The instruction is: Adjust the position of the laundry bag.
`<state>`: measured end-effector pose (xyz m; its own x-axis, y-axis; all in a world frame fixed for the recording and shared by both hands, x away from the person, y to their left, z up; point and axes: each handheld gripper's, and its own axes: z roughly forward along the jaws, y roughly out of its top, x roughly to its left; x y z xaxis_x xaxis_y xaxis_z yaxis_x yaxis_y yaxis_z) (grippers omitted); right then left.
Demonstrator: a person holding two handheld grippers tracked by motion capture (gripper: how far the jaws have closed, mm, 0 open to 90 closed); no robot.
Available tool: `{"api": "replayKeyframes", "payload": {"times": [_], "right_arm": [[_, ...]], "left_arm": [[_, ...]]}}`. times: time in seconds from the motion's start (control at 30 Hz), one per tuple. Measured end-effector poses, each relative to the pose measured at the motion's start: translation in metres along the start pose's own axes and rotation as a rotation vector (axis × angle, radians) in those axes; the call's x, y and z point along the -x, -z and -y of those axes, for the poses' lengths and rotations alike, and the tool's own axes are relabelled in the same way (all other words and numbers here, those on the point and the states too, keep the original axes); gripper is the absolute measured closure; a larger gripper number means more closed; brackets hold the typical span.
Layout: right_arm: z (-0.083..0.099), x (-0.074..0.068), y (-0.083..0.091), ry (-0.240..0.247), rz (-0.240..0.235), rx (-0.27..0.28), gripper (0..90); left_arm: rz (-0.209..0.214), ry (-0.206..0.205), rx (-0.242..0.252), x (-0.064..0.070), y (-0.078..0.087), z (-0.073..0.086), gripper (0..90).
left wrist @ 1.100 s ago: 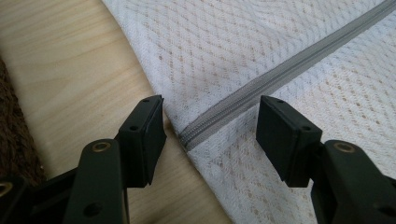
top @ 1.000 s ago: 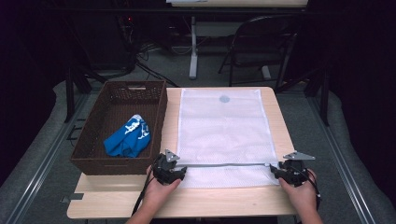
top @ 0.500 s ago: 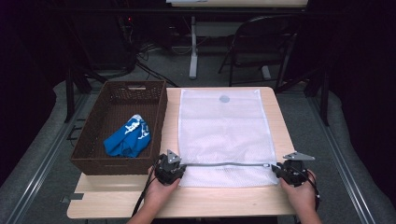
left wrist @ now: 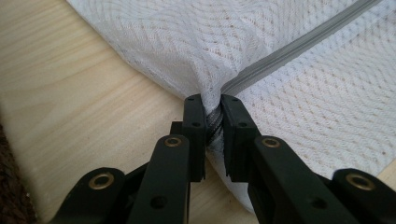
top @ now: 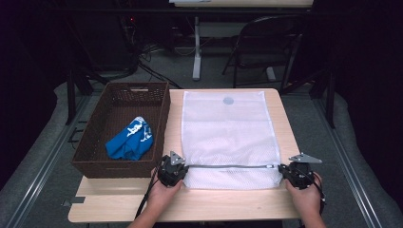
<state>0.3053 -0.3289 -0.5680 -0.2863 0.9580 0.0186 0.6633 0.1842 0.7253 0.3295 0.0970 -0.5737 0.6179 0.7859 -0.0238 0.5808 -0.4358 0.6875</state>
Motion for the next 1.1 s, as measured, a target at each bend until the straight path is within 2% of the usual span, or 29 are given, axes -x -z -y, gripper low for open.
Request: {"api": "replayKeyframes", "payload": {"times": [0.23,0.3,0.57,1.1], "right_arm": [[-0.005,0.0,0.007,-0.003,-0.009,0.048,83.5],[-0.007,0.001,0.008,-0.004,-0.021,0.046,83.5],[-0.009,-0.001,0.009,0.011,-0.04,0.046,83.5],[-0.01,-0.011,0.016,0.044,-0.072,0.052,83.5]], "left_arm": [[0.009,0.014,0.013,-0.004,0.008,-0.003,81.5],[0.008,0.024,0.016,-0.005,0.01,-0.004,81.5],[0.008,0.019,0.004,-0.004,0.018,-0.005,81.5],[0.002,0.026,-0.017,-0.004,0.033,0.002,81.3]]}}
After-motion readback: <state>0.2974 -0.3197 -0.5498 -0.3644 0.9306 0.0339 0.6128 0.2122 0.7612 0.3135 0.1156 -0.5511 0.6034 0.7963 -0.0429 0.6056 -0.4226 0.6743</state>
